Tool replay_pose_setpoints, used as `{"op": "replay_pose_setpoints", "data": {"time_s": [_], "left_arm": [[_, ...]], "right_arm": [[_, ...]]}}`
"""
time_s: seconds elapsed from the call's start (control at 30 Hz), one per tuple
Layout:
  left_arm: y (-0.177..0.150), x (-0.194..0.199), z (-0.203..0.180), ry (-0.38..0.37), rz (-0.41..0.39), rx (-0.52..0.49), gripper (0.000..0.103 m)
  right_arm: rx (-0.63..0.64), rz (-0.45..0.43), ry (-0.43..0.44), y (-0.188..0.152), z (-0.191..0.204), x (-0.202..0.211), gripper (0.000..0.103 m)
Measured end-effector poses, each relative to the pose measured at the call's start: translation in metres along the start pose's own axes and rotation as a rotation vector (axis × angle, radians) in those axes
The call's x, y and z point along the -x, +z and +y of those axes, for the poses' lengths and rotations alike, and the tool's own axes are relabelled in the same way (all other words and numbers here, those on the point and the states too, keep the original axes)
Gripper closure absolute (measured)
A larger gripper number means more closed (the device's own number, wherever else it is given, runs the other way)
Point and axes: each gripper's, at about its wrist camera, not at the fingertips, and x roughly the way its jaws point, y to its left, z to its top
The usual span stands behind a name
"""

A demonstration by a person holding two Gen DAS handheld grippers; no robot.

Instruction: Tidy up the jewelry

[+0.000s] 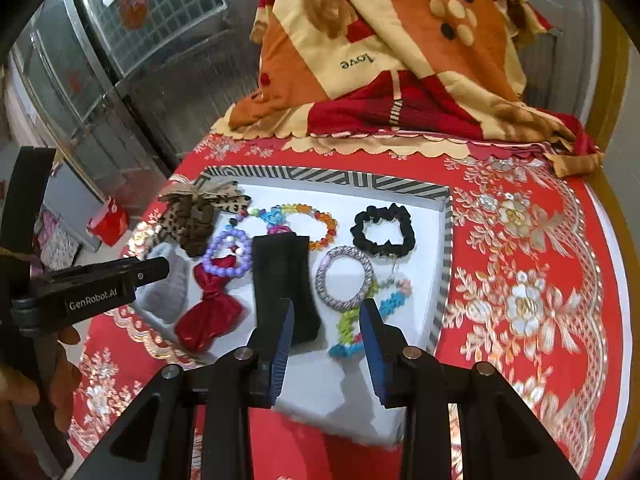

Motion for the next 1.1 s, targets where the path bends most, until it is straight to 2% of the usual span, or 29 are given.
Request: {"op": "replay_pose_setpoints", "data": {"time_s": [0.27,0.43,0.77,1.1], "left_arm": [[-0.018,0.039,0.003,0.007,-0.081,-0.031,0.061],[-0.026,0.059,0.007,0.006,-0.122,-0.045,0.061],[-0.034,0.078,0.013,0.002,-0.159,-0.048,0.061],[-0.038,0.083,0.013,0.007,-0.162,-0.056,0.061]], "right_arm": [[-0.022,-0.038,-0.018,-0.017,0.025,0.028,0.064],[-0.03,-0.044,-0.019,-0.023,0.036,0.04,0.064],[-0.038,-0.072,-0.04,-0.027,0.046,0.06,0.063],[-0.043,-0.08,-0.051,-0.026,0.05,0.064,0.063]]}}
